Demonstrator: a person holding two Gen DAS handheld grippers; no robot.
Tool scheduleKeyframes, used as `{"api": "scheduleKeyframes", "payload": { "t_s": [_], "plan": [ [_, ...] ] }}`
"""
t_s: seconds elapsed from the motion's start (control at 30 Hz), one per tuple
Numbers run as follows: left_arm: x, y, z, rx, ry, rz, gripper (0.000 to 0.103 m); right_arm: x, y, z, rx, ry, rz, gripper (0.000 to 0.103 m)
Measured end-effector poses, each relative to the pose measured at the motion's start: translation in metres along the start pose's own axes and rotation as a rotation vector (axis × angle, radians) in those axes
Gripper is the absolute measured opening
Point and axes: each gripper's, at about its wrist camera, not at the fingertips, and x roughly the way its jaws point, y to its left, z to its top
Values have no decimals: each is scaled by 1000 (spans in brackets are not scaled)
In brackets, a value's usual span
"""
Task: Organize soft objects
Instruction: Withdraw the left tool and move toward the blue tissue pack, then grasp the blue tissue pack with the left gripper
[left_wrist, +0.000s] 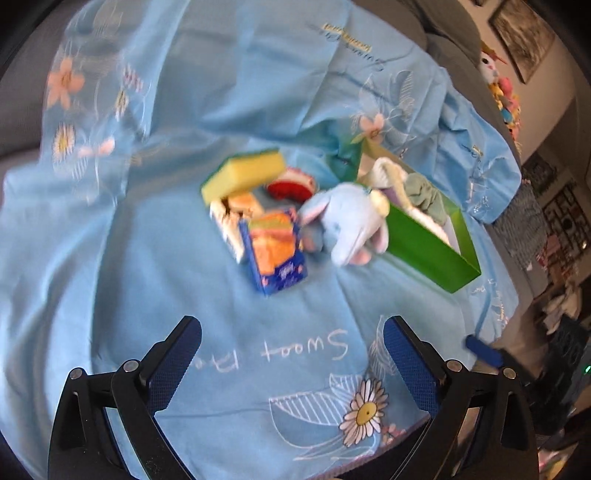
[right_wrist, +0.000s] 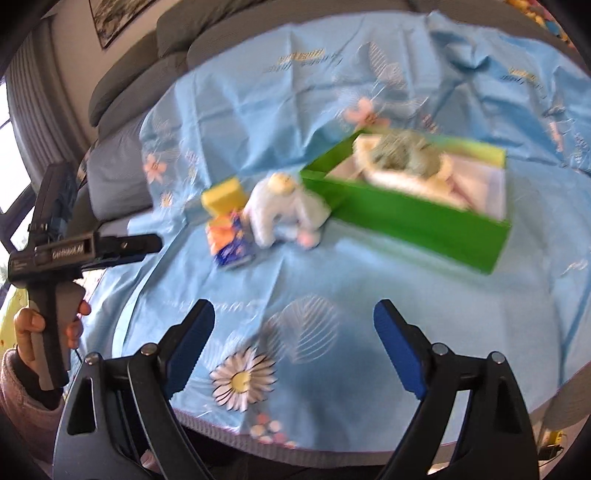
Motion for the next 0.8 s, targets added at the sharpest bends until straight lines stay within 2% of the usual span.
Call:
{"api": "scheduleKeyframes", "payload": {
  "t_s": [0.13,0.33,0.57,0.8],
  "plan": [
    [10,14,-5,-38,19,-4,99,28,26,-11,-37,64,45,88],
    [21,25,1,-36,-2,-7,99,54,57,-4,-124,53,77,88],
    [47,28,22,10,-23,-23,99,102,72,10,-206,62,23,86],
    [70,35,32,41,-9,-89,99,141,73,30,-179,68,28,82]
  ]
}}
